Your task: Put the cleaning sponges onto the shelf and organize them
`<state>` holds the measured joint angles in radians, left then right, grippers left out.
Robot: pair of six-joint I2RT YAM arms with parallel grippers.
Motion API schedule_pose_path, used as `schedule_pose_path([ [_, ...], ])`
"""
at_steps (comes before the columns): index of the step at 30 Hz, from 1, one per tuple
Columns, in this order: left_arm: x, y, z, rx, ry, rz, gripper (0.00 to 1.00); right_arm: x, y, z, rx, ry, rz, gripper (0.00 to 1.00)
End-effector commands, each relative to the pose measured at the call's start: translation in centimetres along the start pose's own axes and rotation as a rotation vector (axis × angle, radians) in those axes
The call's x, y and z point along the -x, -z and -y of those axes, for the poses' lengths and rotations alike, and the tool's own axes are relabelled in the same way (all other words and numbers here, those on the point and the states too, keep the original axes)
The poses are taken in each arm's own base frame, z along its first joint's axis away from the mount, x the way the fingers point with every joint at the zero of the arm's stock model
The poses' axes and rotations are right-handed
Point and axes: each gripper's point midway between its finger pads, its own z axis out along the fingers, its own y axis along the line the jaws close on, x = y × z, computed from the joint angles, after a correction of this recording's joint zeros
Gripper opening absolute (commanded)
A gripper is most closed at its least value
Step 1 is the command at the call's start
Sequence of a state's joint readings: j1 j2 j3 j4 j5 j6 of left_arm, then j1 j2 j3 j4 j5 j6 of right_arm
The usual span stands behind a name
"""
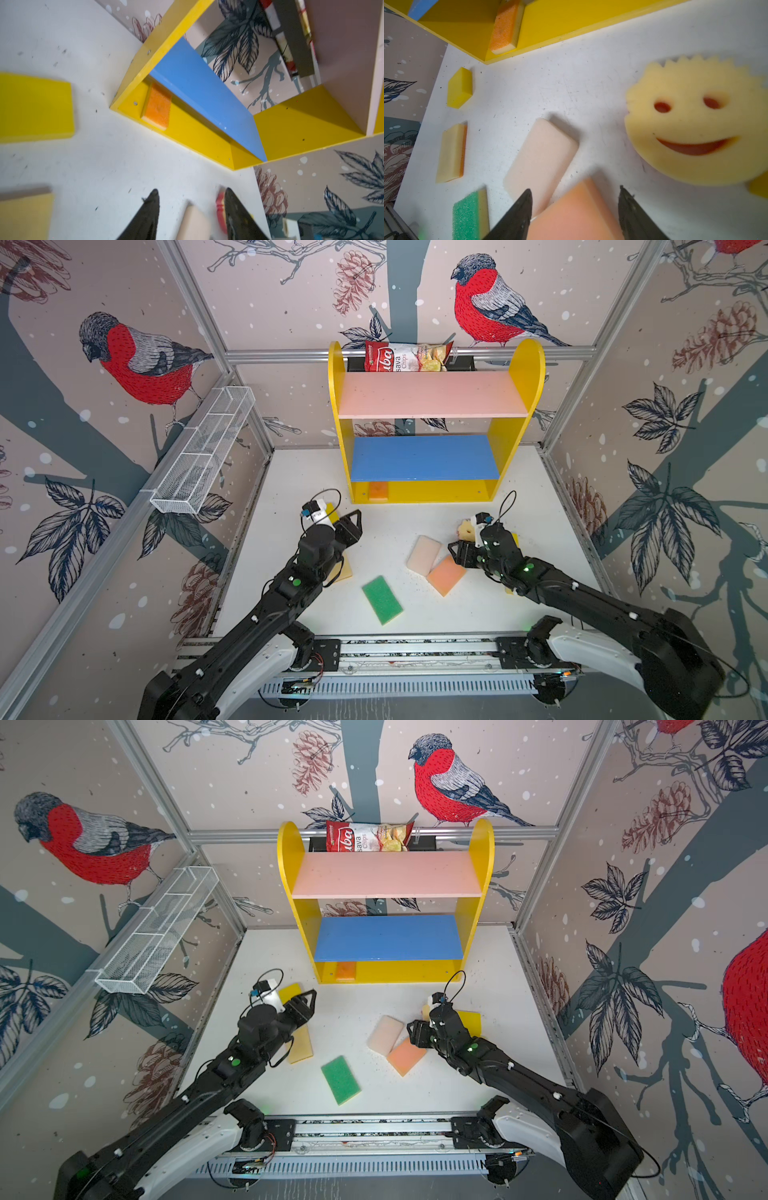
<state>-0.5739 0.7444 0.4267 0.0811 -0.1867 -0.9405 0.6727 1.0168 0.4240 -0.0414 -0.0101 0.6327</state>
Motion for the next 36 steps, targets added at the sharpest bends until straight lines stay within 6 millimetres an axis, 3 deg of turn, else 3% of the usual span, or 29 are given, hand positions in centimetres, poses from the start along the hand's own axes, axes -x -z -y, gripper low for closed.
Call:
schedule_pose_path([
  [1,-2.9,0.7,-3.1,0.079,0.013,-0.052,0.50,-2.0,0.7,1.0,-0.011,-0.041,-0.047,0.64],
  [5,-5.0,1.5,-5.6,0.129,0.011,-0.075,0.50,-3.0,1.5,-2.2,0.115,0.068,-0.031,0.55],
  [11,-5.5,2.6,-8.8,0.161,0.113,-0.008,0.51,-5.5,2.4,-10.1,0.228,0.375,-0.034,0.59],
  [15,-5.1,3.5,-10.3,0.177,0.171,0.050,0.52,-8.5,0.8,-14.1,0.214,0.586,-0.098,0.65],
  [18,-5.2,4.1,-10.9,0.173,0.198,0.061,0.52,-11.3,-1.3,-15.9,0.186,0.699,-0.188,0.65],
  [22,-6.3,4.3,-12.1,0.168,0.238,0.042,0.52,-13.3,-3.2,-17.1,0.174,0.761,-0.245,0.67],
  [29,-10.0,3.4,-13.7,0.150,0.301,-0.065,0.52,-15.2,-4.8,-16.4,0.183,0.738,-0.347,0.74],
  [32,-11.2,3.1,-14.1,0.146,0.311,-0.106,0.51,-16.2,-5.5,-16.1,0.206,0.716,-0.403,0.72],
  [36,-11.0,3.3,-13.7,0.163,0.281,-0.104,0.51,-17.3,-6.7,-15.8,0.224,0.691,-0.470,0.61],
])
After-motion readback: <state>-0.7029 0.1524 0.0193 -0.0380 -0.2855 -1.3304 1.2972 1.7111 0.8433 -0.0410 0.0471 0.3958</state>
